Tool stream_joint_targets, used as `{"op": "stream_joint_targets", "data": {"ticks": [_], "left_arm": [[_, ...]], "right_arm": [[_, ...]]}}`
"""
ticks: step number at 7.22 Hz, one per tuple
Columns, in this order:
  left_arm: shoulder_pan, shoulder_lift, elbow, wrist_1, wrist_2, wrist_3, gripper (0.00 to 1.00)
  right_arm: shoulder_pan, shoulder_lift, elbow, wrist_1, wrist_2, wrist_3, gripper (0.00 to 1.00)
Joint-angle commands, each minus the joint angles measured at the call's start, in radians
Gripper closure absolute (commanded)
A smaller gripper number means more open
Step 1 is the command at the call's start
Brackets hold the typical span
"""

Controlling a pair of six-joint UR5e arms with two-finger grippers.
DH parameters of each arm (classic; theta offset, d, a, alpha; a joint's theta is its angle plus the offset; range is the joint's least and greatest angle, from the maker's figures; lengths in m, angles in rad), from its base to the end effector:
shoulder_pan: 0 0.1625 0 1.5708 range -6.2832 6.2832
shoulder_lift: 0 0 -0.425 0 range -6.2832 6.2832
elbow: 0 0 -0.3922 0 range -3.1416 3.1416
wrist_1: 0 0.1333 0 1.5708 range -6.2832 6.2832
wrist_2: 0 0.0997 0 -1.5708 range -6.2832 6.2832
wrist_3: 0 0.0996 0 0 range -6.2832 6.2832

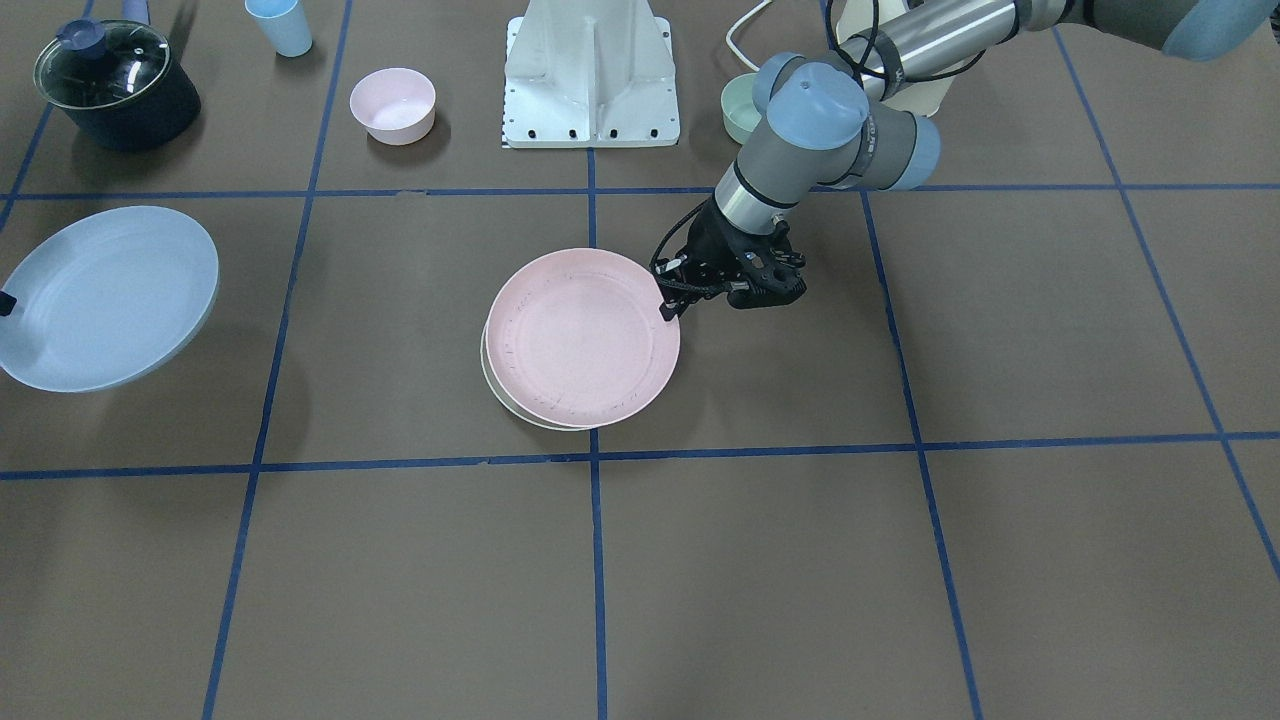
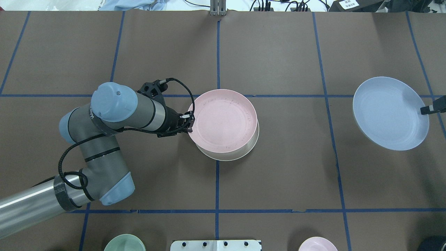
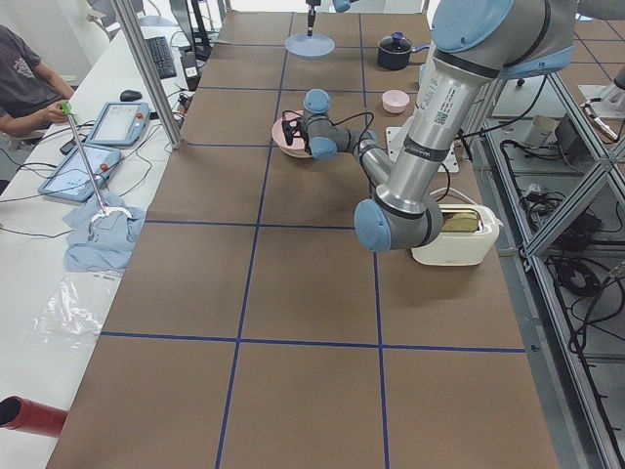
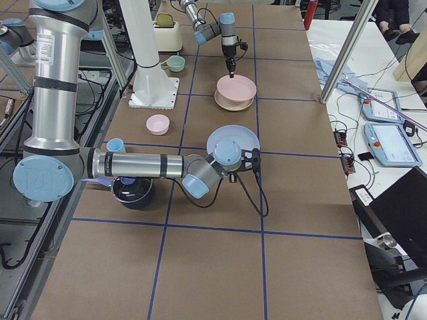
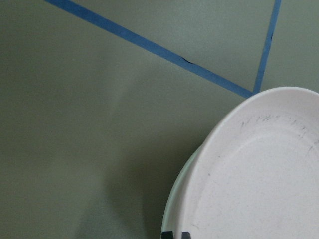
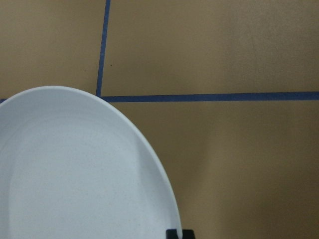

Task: Stack three plates with pink and blue
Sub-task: 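Lower pink plate onto cream plate, release, while right gripper lifts blue plate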

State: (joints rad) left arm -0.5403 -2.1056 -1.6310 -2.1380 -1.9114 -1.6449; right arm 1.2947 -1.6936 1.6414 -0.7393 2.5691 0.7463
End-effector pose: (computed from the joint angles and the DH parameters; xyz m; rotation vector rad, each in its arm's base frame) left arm 0.5207 -0.4290 0.2541 -0.0274 1.1934 -0.3424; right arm -0.0745 -0.4450 0.5731 0.1574 -1.1646 0.0262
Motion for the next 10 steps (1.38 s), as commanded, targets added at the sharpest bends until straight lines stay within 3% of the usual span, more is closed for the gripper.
{"op": "stream_joint_targets", "data": {"ticks": [1, 2, 3, 4, 5, 8, 10], "left_arm": [[0.017, -0.013, 0.009, 0.001, 0.006, 0.004, 1.0], [0.017, -0.017, 0.016, 0.001, 0.008, 0.001, 1.0], [0.017, -0.016, 0.016, 0.001, 0.006, -0.003, 0.82], [0.017, -0.014, 0.017, 0.0, 0.008, 0.008, 0.24], [0.017, -0.014, 0.014, 0.001, 0.011, 0.008, 0.0], [-0.062, 0.002, -0.01, 0.013, -0.001, 0.104, 0.0], [-0.145, 0.044, -0.087, 0.132, -0.07, 0.286, 0.0]], "right_arm": [[0.0, 0.0, 0.009, 0.0, 0.002, 0.004, 1.0], [0.0, 0.0, 0.011, 0.0, 0.002, 0.004, 1.0], [0.0, 0.002, 0.015, 0.0, 0.0, 0.004, 1.0], [0.0, 0.009, 0.014, 0.0, 0.0, 0.007, 1.0], [0.0, 0.012, 0.017, 0.0, 0.0, 0.025, 1.0], [-0.047, 0.096, 0.044, 0.0, -0.001, 0.184, 1.0], [-0.16, 0.204, 0.049, -0.002, -0.013, 0.322, 1.0]]}}
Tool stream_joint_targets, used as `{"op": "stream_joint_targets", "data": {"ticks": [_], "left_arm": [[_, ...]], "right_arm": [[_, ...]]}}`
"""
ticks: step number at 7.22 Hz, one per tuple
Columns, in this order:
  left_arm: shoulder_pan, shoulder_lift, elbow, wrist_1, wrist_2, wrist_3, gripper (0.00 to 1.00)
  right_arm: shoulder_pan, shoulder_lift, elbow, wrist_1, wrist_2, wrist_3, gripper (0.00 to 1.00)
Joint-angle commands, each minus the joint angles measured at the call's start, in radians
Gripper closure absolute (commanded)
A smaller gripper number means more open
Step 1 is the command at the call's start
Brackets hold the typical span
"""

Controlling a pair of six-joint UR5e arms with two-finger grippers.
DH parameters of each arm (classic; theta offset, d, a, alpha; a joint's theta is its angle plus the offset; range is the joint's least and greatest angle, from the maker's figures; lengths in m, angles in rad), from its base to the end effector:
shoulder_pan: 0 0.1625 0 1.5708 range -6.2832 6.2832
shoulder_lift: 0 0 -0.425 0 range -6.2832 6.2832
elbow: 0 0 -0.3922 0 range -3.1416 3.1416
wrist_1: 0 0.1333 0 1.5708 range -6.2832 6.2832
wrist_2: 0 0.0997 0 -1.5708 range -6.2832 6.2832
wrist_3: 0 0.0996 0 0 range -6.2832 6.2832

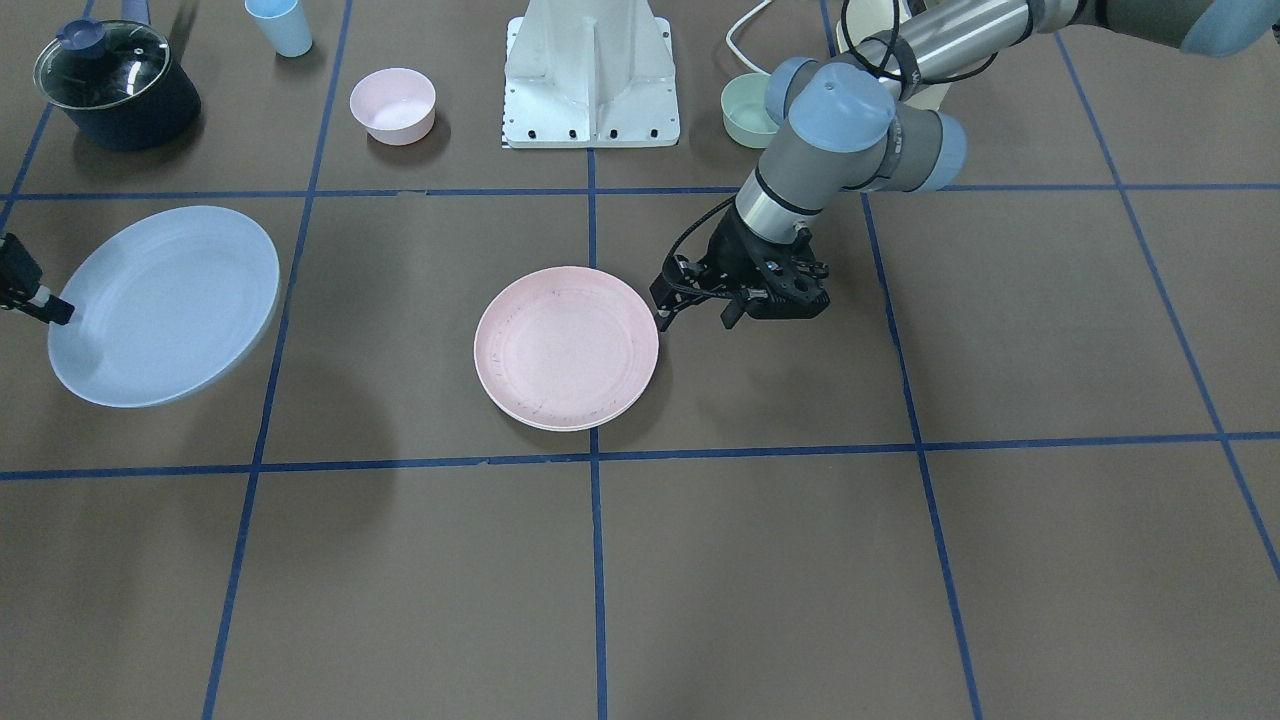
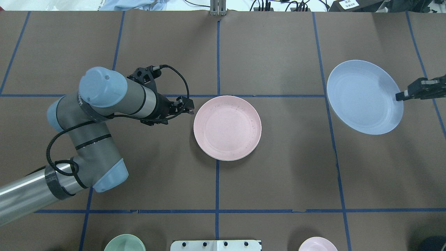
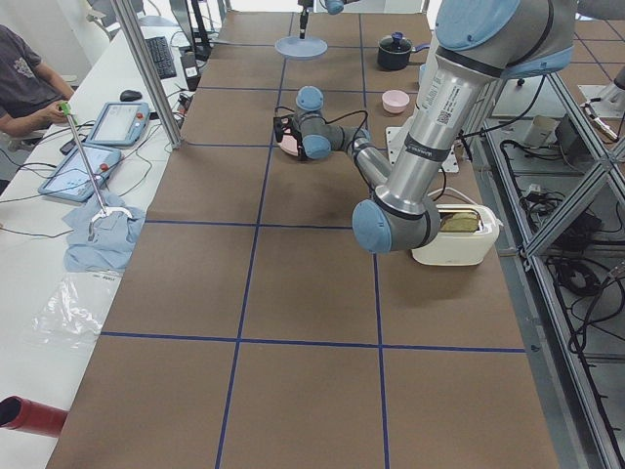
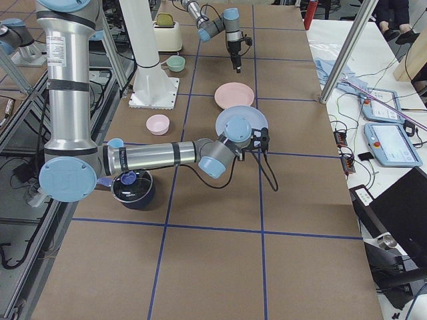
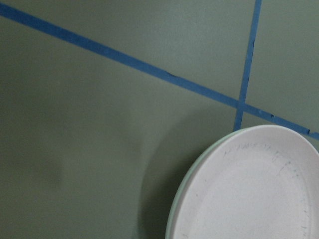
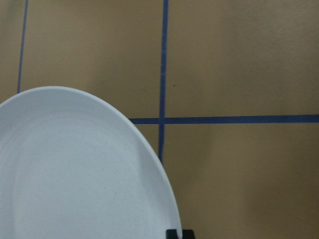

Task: Stack three plates with pink and blue
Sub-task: 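Carry the blue plate onto the pink plate with the right gripper and release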

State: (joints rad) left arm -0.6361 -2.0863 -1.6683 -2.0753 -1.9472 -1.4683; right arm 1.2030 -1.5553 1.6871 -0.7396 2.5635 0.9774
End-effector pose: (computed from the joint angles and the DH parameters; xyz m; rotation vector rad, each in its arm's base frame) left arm 0.4713 -0.4682 0.2576 0.0850 1.1520 -0.2630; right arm -0.1322 -0.4817 0.4851 0.1188 -1.2480 0.0502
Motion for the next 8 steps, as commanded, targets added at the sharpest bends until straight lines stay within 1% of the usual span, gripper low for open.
{"op": "stream_joint_targets", "data": {"ticks": [1, 2, 4, 5, 6, 7, 8], "left_arm": [[-0.069, 0.061, -0.091, 0.089, -0.035, 0.179, 0.0], [-0.083, 0.11, -0.156, 0.089, -0.033, 0.198, 0.0], [-0.1, 0.158, -0.182, 0.096, -0.038, 0.374, 0.0], [-0.117, 0.172, -0.185, 0.096, -0.039, 0.379, 0.0], [-0.141, 0.181, -0.185, 0.096, -0.041, 0.384, 0.0], [-0.152, 0.216, -0.204, 0.092, -0.039, 0.384, 0.0], [-0.171, 0.219, -0.206, 0.095, -0.039, 0.385, 0.0]], "right_arm": [[-0.138, 0.108, 0.003, -0.004, -0.037, 0.153, 1.0], [-0.19, 0.163, 0.005, -0.062, -0.101, 0.155, 1.0], [-0.285, 0.301, 0.025, -0.272, -0.208, 0.156, 1.0], [-0.346, 0.381, 0.023, -0.365, -0.294, 0.162, 1.0], [-0.418, 0.427, 0.016, -0.413, -0.368, 0.187, 1.0], [-0.475, 0.443, 0.011, -0.417, -0.418, 0.216, 1.0], [-0.517, 0.452, 0.0, -0.422, -0.458, 0.218, 1.0]]}}
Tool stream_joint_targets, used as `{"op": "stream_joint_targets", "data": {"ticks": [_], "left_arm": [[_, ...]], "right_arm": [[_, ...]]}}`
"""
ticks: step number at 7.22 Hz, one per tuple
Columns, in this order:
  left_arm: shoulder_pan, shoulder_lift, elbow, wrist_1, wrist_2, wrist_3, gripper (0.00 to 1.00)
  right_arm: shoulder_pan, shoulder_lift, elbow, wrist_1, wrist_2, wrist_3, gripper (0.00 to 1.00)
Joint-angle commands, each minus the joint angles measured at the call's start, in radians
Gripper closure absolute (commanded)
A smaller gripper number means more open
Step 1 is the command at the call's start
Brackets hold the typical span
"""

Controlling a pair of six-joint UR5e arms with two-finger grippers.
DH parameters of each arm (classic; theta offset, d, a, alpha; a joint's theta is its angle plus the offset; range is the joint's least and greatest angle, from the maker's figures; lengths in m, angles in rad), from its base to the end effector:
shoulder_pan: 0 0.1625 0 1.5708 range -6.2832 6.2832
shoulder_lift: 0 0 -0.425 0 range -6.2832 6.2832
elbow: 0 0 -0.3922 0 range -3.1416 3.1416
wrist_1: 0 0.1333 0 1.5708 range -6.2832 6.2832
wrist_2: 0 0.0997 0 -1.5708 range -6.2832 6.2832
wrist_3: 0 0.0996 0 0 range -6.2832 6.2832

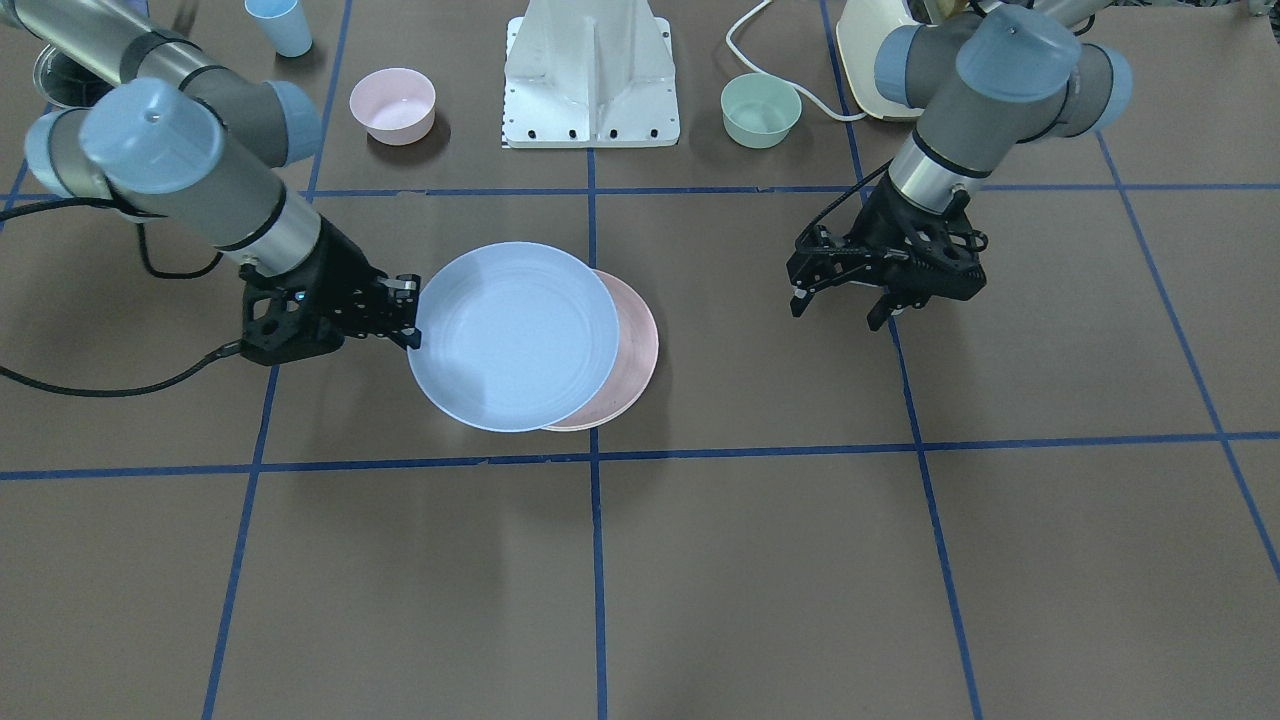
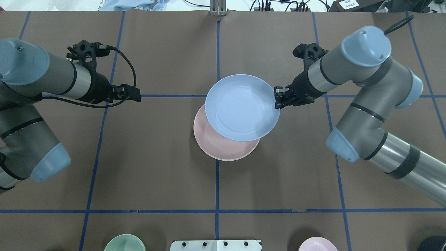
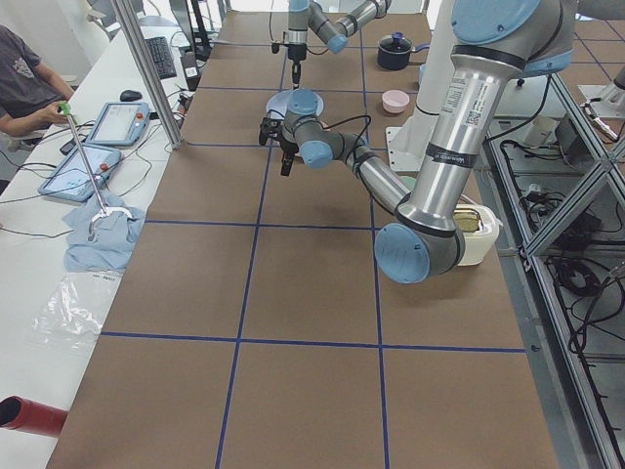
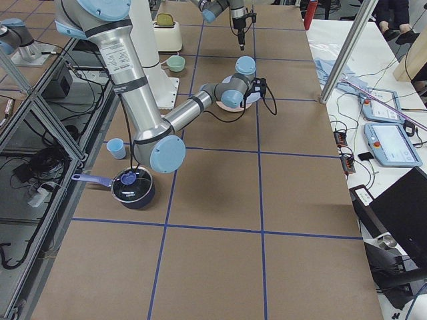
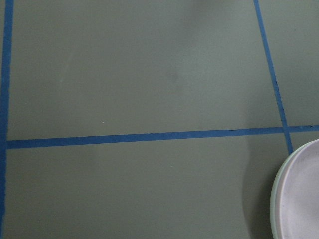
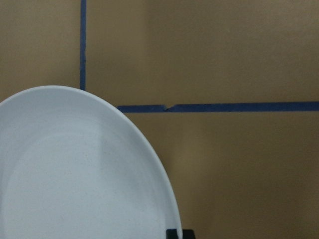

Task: Stack three plates with pink and blue
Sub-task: 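Carry the blue plate onto the pink plate with the right gripper and release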

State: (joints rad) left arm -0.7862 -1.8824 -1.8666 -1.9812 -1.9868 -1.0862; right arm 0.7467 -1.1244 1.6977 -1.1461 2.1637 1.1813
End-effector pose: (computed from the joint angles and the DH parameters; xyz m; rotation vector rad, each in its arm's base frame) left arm 0.3455 -0.4778 0.3062 0.2892 1.0300 -0.0606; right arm -0.4144 -0.4893 0.2941 0.0632 -1.1028 0.0244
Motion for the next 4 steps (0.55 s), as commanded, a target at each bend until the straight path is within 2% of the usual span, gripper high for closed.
{"op": "stream_joint_targets", "data": {"ticks": [1, 4], "left_arm": [[-0.022, 0.017, -0.006, 0.002, 0.002, 0.003, 0.0], [-0.021, 0.016, -0.003, 0.002, 0.0, 0.003, 0.0]], "right_arm": [[-0.076, 0.021, -0.024, -0.014, -0.073, 0.014, 1.0], [-0.081, 0.041, -0.05, -0.015, -0.074, 0.014, 1.0]]}}
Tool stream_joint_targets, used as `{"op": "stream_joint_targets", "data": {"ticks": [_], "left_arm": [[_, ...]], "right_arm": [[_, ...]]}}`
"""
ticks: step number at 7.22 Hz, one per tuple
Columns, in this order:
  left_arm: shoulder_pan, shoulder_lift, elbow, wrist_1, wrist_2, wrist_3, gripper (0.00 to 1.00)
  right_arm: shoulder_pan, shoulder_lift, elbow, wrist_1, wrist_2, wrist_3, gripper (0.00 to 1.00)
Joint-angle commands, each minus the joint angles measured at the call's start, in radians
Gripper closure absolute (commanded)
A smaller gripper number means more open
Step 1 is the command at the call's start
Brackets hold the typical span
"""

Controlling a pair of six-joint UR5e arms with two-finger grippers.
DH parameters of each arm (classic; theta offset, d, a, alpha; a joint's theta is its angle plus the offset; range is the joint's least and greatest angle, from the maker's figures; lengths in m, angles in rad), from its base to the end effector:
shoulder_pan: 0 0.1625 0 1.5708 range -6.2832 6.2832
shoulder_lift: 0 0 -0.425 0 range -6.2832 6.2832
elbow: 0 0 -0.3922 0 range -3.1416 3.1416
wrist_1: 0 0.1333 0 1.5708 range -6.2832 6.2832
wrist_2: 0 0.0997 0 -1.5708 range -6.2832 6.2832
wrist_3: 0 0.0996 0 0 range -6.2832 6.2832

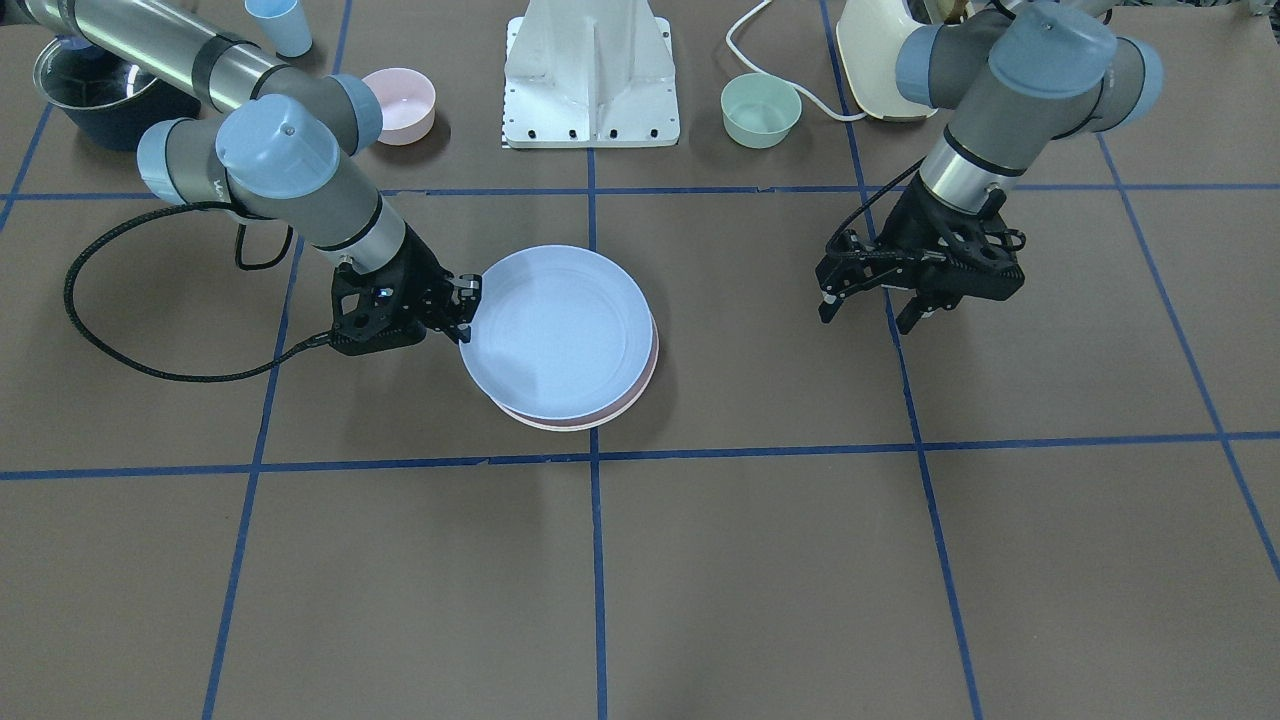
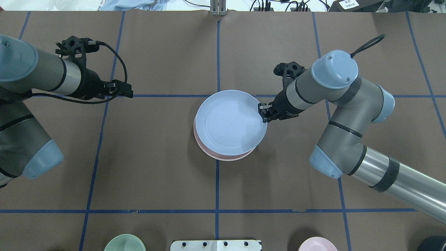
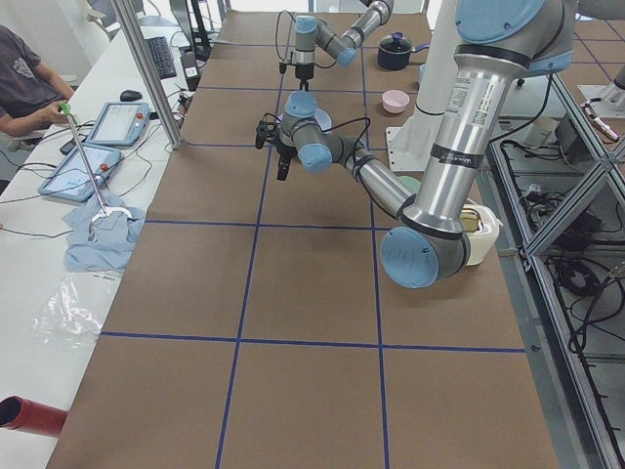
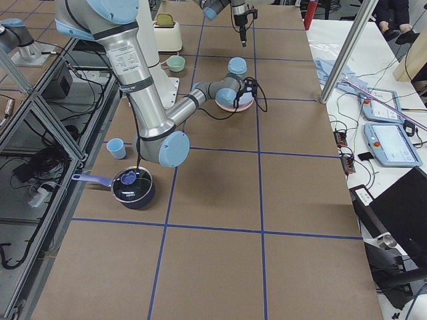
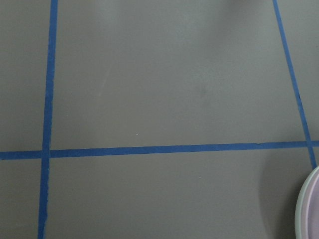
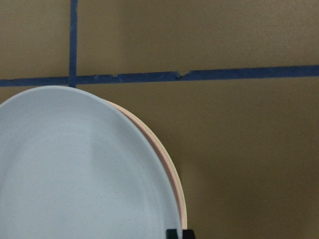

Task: Stack three plates with pink and blue

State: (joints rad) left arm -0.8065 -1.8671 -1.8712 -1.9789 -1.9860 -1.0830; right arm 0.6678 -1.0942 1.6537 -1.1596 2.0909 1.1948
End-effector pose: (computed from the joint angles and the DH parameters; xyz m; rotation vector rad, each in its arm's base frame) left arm 0.3334 -0.4823 0.3133 0.2935 1.0167 -0.0799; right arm -0.4624 -0.4714 0.2985 0.0579 -1.0571 0.0117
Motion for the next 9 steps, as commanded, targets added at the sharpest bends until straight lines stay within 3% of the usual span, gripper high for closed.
{"op": "stream_joint_targets", "data": {"ticks": [1, 2, 5, 7, 9], "left_arm": [[0.001, 0.0, 0.006, 0.0, 0.001, 0.0, 0.0], [0.001, 0.0, 0.006, -0.001, 0.001, 0.0, 0.0], [-0.032, 0.003, 0.012, 0.003, -0.005, 0.033, 0.0], [-0.148, 0.081, 0.009, 0.005, -0.092, 0.267, 0.0], [-0.309, 0.158, 0.017, 0.047, -0.125, 0.58, 0.0]], "right_arm": [[-0.002, 0.026, -0.018, 0.0, 0.0, 0.0, 0.49], [-0.002, 0.031, -0.023, 0.001, -0.002, 0.0, 0.0], [0.112, 0.007, 0.0, -0.003, 0.023, -0.068, 0.0], [0.304, -0.09, 0.021, -0.064, 0.185, -0.386, 0.0], [0.467, -0.178, 0.018, -0.228, 0.212, -0.777, 0.0]]}}
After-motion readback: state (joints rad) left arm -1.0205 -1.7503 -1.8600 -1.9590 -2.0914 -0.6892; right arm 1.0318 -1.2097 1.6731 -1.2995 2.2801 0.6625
